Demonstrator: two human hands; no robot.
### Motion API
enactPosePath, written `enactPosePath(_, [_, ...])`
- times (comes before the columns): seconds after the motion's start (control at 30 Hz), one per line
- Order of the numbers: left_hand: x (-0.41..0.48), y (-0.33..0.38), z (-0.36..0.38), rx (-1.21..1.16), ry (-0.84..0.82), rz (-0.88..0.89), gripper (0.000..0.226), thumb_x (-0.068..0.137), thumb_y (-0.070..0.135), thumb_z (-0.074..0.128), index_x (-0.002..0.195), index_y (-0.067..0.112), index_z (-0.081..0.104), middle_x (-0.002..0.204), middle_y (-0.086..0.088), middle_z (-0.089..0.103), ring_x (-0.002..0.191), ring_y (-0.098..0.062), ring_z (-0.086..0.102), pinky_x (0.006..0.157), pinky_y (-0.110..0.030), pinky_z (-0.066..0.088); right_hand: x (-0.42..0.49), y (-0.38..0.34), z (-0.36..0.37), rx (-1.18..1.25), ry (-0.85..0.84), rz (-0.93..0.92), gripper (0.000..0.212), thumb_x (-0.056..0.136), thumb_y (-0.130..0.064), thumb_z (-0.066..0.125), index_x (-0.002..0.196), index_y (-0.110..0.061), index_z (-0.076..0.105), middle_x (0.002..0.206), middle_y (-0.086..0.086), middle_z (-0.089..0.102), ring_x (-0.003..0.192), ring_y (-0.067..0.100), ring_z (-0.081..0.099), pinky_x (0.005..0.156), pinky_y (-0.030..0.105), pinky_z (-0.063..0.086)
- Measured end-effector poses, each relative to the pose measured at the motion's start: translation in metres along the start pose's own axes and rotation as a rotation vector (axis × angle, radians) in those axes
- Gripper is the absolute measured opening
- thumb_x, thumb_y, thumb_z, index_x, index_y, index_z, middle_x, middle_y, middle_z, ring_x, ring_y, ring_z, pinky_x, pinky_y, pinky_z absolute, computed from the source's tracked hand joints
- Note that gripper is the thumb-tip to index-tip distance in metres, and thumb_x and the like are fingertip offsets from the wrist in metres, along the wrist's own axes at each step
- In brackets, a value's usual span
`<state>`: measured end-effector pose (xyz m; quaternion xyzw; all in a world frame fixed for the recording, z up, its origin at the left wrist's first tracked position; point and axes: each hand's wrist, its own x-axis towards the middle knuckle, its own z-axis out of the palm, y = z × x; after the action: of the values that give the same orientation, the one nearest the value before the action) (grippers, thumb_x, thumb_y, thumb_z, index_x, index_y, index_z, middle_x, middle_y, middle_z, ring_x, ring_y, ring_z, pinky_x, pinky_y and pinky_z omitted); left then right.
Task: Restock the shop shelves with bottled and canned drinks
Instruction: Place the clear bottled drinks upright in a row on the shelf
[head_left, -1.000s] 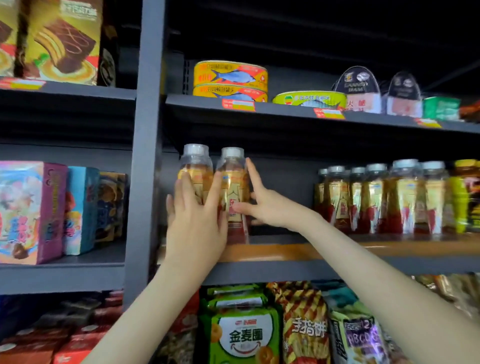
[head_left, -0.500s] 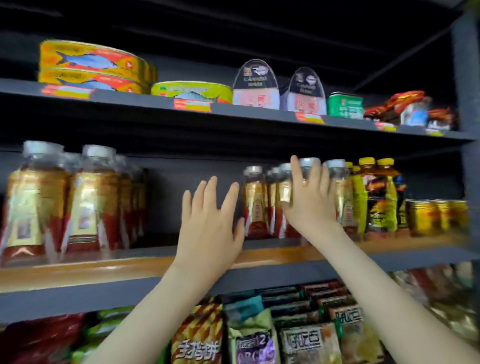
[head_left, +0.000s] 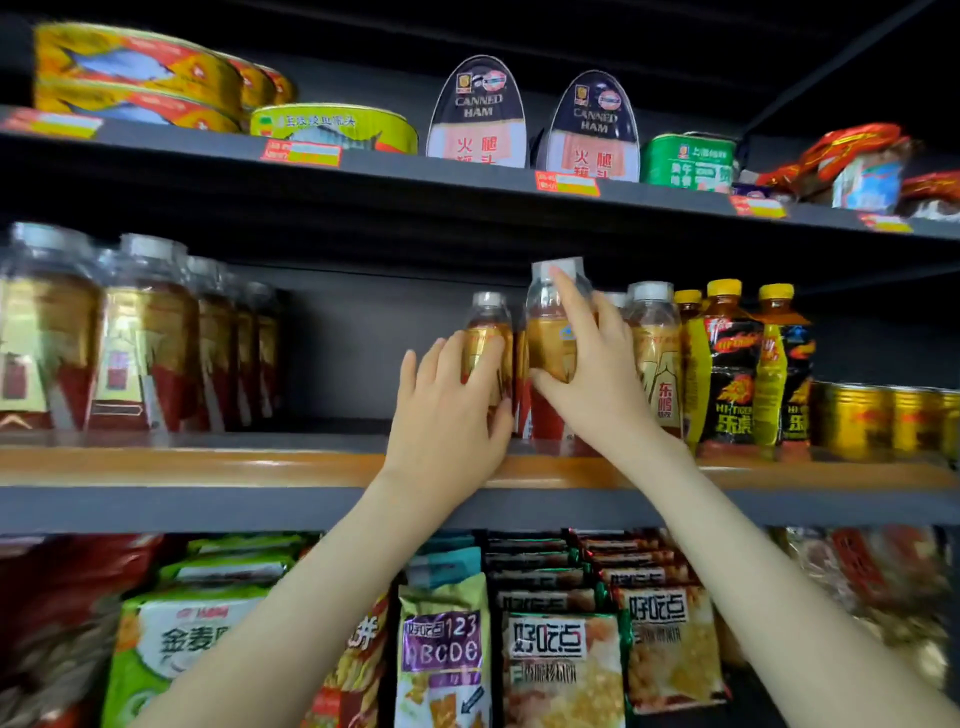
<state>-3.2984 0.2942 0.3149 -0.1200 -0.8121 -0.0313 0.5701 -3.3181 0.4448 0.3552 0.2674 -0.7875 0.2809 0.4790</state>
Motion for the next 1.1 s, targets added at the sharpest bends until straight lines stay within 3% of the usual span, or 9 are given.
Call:
enactPosePath(0.1, [-0.007, -0.005, -0.017, -0.239, -0.019, 0.022, 0.060, 0.087, 0.039, 0.042, 0.141, 0.013, 0.043, 0.137, -0.015, 0.050, 0.127, -0.033, 0.047, 0.109, -0.052, 0.033, -0.008, -0.018, -0.009, -0.004, 0.147, -0.150, 0.090, 0.087, -0.015, 0.069, 0.148, -0.048, 0.011, 0.158, 0.009, 0.013, 0.145, 0.024, 0.014, 0.116, 0.041, 0.026])
enactPosePath(0.23, [-0.027, -0.007, -0.057, -0.651, -0.064, 0.051, 0.080, 0.090, 0.027, 0.064, 0.153, 0.013, 0.017, 0.152, -0.004, 0.033, 0.140, -0.013, 0.030, 0.114, -0.019, 0.023, -0.028, -0.069, -0.031, 0.034, 0.367, -0.356, 0.084, 0.085, -0.015, 0.070, 0.148, -0.030, 0.016, 0.152, 0.009, 0.016, 0.138, -0.006, 0.009, 0.111, 0.008, 0.017])
enactPosePath(0.33, [-0.056, -0.006, -0.096, -0.875, -0.048, -0.001, 0.091, 0.086, 0.025, 0.069, 0.153, 0.017, 0.007, 0.150, -0.003, 0.036, 0.137, -0.011, 0.038, 0.111, -0.031, 0.036, -0.062, -0.122, -0.032, 0.256, 0.373, -0.348, 0.085, 0.081, -0.011, 0.073, 0.146, -0.022, 0.019, 0.146, 0.004, 0.021, 0.135, -0.014, 0.015, 0.109, 0.007, 0.021])
enactPosePath(0.47, [-0.132, -0.023, -0.147, -0.864, -0.064, -0.214, 0.070, 0.072, 0.047, 0.070, 0.120, 0.059, 0.021, 0.113, 0.020, 0.058, 0.101, 0.008, 0.058, 0.077, -0.010, 0.047, -0.129, -0.178, -0.008, 0.581, 0.091, -0.191, 0.094, 0.079, -0.018, 0.075, 0.146, -0.040, 0.013, 0.148, -0.004, 0.025, 0.140, 0.010, 0.031, 0.109, 0.039, 0.040])
enactPosePath(0.57, [-0.209, -0.049, -0.165, -0.981, -0.331, -0.425, 0.063, 0.062, 0.055, 0.069, 0.113, 0.044, 0.035, 0.101, 0.021, 0.065, 0.090, 0.007, 0.062, 0.074, -0.014, 0.049, -0.174, -0.196, 0.015, 0.851, -0.108, 0.064, 0.084, 0.077, -0.035, 0.072, 0.143, -0.045, 0.021, 0.134, -0.003, 0.049, 0.122, 0.012, 0.053, 0.095, 0.032, 0.050])
enactPosePath(0.67, [-0.280, -0.075, -0.166, -1.199, -0.672, -0.627, 0.065, 0.058, 0.047, 0.074, 0.114, 0.029, 0.047, 0.095, 0.018, 0.069, 0.086, 0.002, 0.063, 0.080, -0.022, 0.051, -0.227, -0.205, 0.056, 1.232, -0.328, 0.577, 0.051, 0.064, -0.041, 0.083, 0.111, -0.041, 0.063, 0.104, -0.004, 0.069, 0.092, 0.011, 0.068, 0.074, 0.027, 0.052])
enactPosePath(0.87, [-0.380, -0.085, -0.165, -1.429, -0.975, -1.156, 0.052, 0.067, 0.030, 0.074, 0.114, 0.027, 0.051, 0.090, 0.012, 0.074, 0.087, -0.007, 0.069, 0.074, -0.021, 0.053, -0.331, -0.222, 0.112, 1.158, -0.611, 1.062, 0.050, 0.067, -0.041, 0.071, 0.114, -0.026, 0.063, 0.110, 0.001, 0.069, 0.097, 0.017, 0.068, 0.068, 0.030, 0.052])
enactPosePath(0.97, [-0.402, -0.083, -0.166, -1.458, -1.005, -1.307, 0.043, 0.075, 0.029, 0.075, 0.112, 0.027, 0.052, 0.087, 0.016, 0.074, 0.085, -0.003, 0.070, 0.070, -0.018, 0.053, -0.356, -0.218, 0.126, 1.108, -0.689, 1.161, 0.039, 0.079, -0.043, 0.070, 0.115, -0.034, 0.060, 0.115, -0.004, 0.068, 0.104, 0.015, 0.066, 0.083, 0.035, 0.053])
enactPosePath(1.1, [-0.421, -0.082, -0.159, -1.380, -0.997, -1.451, 0.041, 0.075, 0.037, 0.074, 0.110, 0.029, 0.054, 0.091, 0.011, 0.074, 0.089, -0.009, 0.071, 0.074, -0.024, 0.055, -0.380, -0.208, 0.135, 0.956, -0.888, 1.140, 0.070, 0.070, -0.063, 0.070, 0.132, -0.040, 0.048, 0.130, -0.016, 0.057, 0.120, 0.005, 0.054, 0.106, 0.035, 0.040])
